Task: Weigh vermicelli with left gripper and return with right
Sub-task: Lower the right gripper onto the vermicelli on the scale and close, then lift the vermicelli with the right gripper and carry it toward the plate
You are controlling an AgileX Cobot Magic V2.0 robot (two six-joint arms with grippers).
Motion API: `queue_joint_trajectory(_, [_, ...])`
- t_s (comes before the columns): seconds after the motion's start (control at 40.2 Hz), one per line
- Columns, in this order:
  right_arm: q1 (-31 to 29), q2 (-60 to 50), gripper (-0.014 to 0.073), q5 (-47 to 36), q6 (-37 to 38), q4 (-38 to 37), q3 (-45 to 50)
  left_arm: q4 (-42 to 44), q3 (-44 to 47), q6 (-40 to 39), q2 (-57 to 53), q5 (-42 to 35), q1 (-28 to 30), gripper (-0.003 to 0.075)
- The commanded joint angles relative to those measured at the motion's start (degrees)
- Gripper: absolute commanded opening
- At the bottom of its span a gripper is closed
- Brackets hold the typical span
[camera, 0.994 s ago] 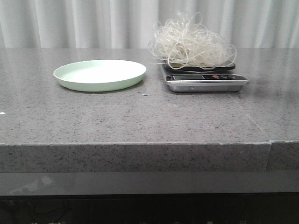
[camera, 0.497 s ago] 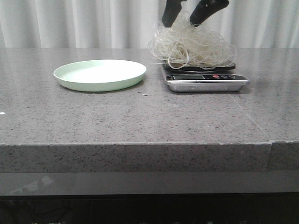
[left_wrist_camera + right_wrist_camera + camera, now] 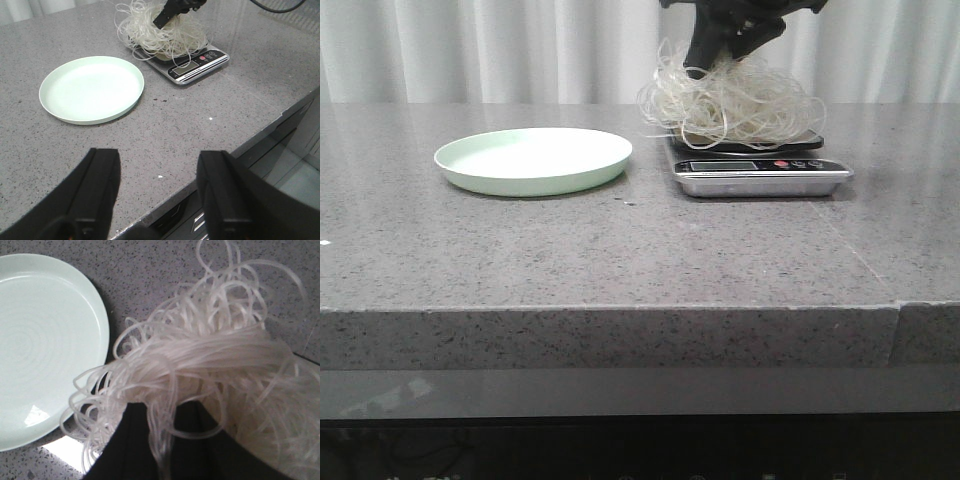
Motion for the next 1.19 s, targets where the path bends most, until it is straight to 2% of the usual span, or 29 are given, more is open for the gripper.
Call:
queue_joint_trajectory(0.0, [-0.1, -3.3, 0.0183, -2.8, -0.7, -0.2, -2.0, -0.2, -1.5, -0.4, 0.2, -3.9, -0.3, 0.044])
queue_joint_trajectory(0.199, [0.0, -4.7, 0.0183, -1.7, -0.7, -0.2, -4.4, -0.2, -1.5, -0.4, 0.2, -3.9, -0.3, 0.044])
queue_joint_trajectory(0.373, [0.5, -5.1, 0.0183, 1.5, -0.7, -0.2, -10.6, -0.2, -1.5, -0.4, 0.2, -3.9, -0.3, 0.044])
queue_joint_trajectory(0.597, [1.9, -5.1, 0.0181, 1.3, -0.7, -0.2, -18.3, -0.1, -1.5, -0.4, 0.2, -3.9, -0.3, 0.044])
queue_joint_trajectory(0.795, [4.6, -5.1, 0.0181, -2.5, -0.7, -0.2, -22.3, -0.1, -1.5, -0.4, 0.2, -3.9, -0.3, 0.044])
queue_joint_trajectory(1.168, [13.4, -2.4, 0.0181, -11.9, -0.7, -0.2, -22.5, -0.1, -1.5, -0.4, 0.2, -3.9, -0.3, 0.044])
